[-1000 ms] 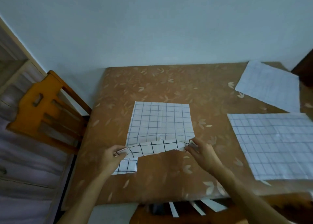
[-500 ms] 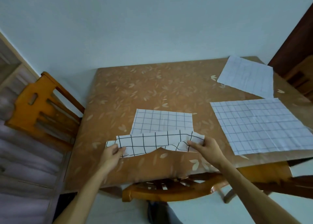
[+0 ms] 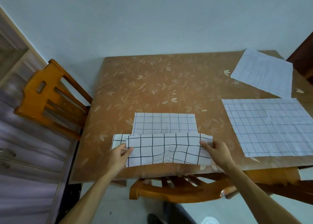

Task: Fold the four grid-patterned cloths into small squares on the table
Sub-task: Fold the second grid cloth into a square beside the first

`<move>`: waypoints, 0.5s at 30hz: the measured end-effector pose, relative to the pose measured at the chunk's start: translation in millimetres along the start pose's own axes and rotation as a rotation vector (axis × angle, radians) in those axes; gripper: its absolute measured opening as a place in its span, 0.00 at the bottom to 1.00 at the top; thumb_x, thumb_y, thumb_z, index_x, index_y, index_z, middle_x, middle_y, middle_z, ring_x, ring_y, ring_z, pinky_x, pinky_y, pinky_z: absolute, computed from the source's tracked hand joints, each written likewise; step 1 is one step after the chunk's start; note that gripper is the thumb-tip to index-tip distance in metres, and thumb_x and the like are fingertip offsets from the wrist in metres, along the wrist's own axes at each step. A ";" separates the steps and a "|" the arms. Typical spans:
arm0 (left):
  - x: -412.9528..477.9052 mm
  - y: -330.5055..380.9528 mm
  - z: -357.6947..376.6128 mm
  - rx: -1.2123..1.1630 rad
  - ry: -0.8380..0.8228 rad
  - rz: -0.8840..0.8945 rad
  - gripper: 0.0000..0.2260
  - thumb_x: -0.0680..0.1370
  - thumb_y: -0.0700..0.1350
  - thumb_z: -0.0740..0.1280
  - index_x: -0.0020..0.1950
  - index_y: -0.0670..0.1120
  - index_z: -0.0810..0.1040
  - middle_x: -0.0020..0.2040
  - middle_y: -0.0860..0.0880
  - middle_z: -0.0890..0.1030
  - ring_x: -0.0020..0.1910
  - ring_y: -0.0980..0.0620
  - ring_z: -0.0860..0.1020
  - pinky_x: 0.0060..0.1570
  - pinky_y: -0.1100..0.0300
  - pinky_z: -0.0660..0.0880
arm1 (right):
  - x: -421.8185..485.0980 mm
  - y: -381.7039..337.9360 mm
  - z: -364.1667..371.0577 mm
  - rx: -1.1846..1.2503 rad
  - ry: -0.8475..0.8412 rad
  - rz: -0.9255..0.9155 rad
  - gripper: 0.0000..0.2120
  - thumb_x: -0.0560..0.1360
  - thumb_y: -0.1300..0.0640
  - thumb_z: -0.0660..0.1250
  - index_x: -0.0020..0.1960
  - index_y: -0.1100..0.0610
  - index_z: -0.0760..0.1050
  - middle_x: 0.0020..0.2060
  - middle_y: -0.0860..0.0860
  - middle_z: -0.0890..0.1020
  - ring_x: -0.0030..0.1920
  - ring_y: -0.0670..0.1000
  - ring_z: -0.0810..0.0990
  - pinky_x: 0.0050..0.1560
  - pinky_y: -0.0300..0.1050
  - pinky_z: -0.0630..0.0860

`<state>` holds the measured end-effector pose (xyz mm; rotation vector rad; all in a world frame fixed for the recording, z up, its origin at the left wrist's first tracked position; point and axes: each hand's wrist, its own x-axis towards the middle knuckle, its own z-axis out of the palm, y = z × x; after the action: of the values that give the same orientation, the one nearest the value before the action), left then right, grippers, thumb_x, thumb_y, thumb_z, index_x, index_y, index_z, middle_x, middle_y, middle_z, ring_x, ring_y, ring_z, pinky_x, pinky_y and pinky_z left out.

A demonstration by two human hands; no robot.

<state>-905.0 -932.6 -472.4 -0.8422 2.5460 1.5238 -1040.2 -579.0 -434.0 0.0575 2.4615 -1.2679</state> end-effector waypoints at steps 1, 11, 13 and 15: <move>4.6 1.9 2.9 -0.006 0.009 -0.011 0.14 0.81 0.49 0.67 0.39 0.44 0.69 0.33 0.48 0.67 0.34 0.53 0.68 0.34 0.58 0.63 | 6.1 0.6 0.6 -0.009 0.006 0.014 0.16 0.77 0.49 0.70 0.35 0.56 0.74 0.23 0.46 0.79 0.25 0.41 0.79 0.26 0.34 0.72; 89.0 15.3 18.5 0.076 0.074 -0.048 0.24 0.77 0.62 0.64 0.47 0.40 0.77 0.40 0.40 0.81 0.43 0.41 0.81 0.41 0.43 0.78 | 103.0 -11.4 5.0 -0.133 -0.049 0.088 0.13 0.79 0.48 0.67 0.42 0.55 0.75 0.36 0.49 0.80 0.38 0.51 0.78 0.33 0.42 0.69; 103.1 21.3 24.7 0.127 0.100 -0.076 0.16 0.80 0.55 0.66 0.46 0.41 0.77 0.41 0.40 0.82 0.43 0.40 0.81 0.40 0.46 0.77 | 125.7 -13.1 9.5 -0.178 -0.060 0.100 0.15 0.79 0.47 0.67 0.38 0.55 0.72 0.32 0.48 0.76 0.34 0.49 0.74 0.32 0.42 0.66; 117.0 22.5 29.9 0.167 0.119 -0.112 0.14 0.80 0.52 0.66 0.42 0.43 0.76 0.36 0.42 0.80 0.38 0.42 0.79 0.36 0.51 0.72 | 147.6 -15.2 15.6 -0.245 -0.058 0.079 0.19 0.79 0.49 0.67 0.33 0.55 0.65 0.27 0.48 0.70 0.30 0.49 0.68 0.30 0.44 0.63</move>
<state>-1021.8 -949.0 -506.7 -1.0614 2.6123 1.2448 -1176.0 -619.7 -480.8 0.0529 2.5180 -0.9154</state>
